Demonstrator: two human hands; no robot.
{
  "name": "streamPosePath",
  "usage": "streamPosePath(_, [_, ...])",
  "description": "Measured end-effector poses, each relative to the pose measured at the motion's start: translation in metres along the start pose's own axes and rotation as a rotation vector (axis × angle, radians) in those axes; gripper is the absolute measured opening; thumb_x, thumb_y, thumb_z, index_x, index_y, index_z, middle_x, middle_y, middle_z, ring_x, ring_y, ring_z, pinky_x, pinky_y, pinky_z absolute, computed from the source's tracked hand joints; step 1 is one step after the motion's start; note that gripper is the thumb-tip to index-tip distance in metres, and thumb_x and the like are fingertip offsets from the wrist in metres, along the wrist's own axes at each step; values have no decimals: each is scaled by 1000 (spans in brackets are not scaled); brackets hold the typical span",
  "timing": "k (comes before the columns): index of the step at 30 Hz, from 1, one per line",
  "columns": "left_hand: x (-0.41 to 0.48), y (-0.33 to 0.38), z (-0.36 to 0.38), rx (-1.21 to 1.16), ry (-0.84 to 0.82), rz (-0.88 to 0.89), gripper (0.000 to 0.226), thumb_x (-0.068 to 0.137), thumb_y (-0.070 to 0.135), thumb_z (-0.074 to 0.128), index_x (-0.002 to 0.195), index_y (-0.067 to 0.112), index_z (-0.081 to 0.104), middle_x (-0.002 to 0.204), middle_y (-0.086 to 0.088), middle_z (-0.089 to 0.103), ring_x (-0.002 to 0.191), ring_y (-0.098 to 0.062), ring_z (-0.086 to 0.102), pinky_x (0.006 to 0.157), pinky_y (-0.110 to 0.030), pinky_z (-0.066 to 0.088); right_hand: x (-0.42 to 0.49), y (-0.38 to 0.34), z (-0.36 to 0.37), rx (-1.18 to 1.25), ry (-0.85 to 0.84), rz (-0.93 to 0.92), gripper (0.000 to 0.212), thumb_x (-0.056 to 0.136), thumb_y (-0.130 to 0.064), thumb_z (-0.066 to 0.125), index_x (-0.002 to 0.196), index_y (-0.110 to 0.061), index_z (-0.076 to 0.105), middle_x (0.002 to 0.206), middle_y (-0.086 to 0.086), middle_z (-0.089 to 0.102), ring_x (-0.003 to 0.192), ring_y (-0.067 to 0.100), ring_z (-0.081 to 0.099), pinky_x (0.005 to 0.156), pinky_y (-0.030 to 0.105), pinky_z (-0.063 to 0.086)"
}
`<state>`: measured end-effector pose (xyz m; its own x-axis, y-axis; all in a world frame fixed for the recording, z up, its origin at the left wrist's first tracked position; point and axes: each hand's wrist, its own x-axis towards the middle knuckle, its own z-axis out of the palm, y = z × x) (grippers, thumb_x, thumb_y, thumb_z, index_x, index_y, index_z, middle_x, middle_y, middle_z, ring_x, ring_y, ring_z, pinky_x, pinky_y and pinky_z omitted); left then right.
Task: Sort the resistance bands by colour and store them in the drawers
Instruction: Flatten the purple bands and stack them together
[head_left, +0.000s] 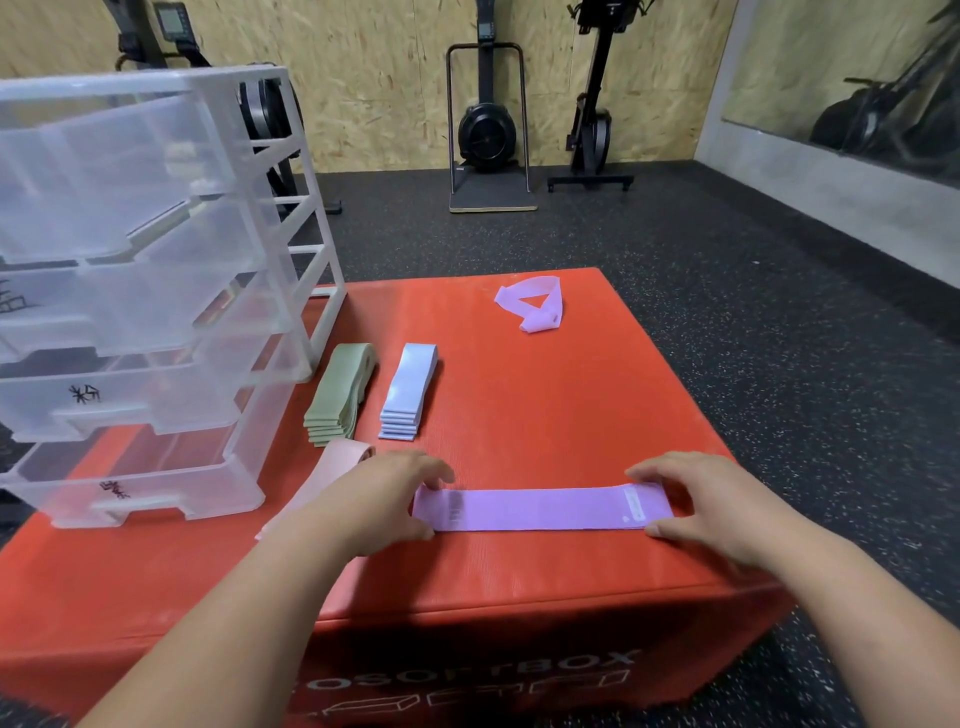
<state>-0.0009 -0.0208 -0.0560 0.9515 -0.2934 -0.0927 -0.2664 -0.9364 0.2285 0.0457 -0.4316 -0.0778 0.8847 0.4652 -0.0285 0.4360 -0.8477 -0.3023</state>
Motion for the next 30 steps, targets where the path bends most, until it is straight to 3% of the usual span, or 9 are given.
streamPosePath(3, [0, -2, 1, -12, 10, 8, 67, 75, 39, 89, 136, 39, 62, 124, 19, 66, 102, -3, 57, 91, -24, 46, 1, 0, 0, 3, 6, 1, 63, 73, -46, 89, 130, -42, 65, 126, -29, 63, 120, 1, 58, 107, 25, 42])
streamPosePath(9, [5, -4, 1, -40, -14, 6, 70, 72, 47, 87, 136, 41, 61, 123, 19, 64, 113, -6, 61, 98, -30, 51, 1, 0, 1, 28, 2, -23, 62, 71, -55, 86, 128, -45, 65, 124, -32, 59, 118, -5, 56, 106, 23, 44])
streamPosePath(13, [15, -3, -2, -45, 59, 22, 57, 85, 51, 80, 138, 42, 59, 127, 20, 60, 117, -3, 59, 82, -11, 41, 7, -8, 0, 104, 61, -43, 59, 77, -67, 74, 131, -46, 63, 129, -33, 55, 121, -7, 54, 109, 28, 45])
streamPosePath(14, [19, -1, -3, -64, 78, 17, 55, 87, 52, 78, 138, 42, 58, 128, 20, 59, 117, -4, 59, 84, -13, 44, 12, -12, 0, 115, 82, -40, 56, 81, -65, 74, 132, -45, 62, 131, -32, 54, 122, -6, 54, 110, 29, 44])
streamPosePath(17, [38, 6, -2, -141, 115, 20, 53, 89, 48, 76, 139, 38, 59, 130, 15, 58, 121, -11, 58, 101, -35, 51, 33, -25, 3, 114, 141, -7, 51, 85, -58, 75, 133, -43, 63, 135, -25, 55, 124, 0, 55, 110, 30, 44])
streamPosePath(23, [82, 25, 21, -120, 102, 55, 65, 90, 47, 72, 149, 31, 50, 146, 3, 49, 135, -24, 49, 114, -39, 42, 104, -58, 12, 117, 319, 100, 43, 92, -38, 72, 133, -35, 64, 135, -13, 60, 123, 15, 60, 108, 38, 48])
streamPosePath(30, [118, 25, 34, -98, 212, 22, 74, 94, 54, 66, 159, 31, 36, 167, -3, 29, 151, -25, 29, 126, -36, 26, 220, -59, -1, -88, 102, 190, 61, 97, -48, 63, 154, -35, 44, 162, 0, 36, 145, 29, 38, 115, 46, 42])
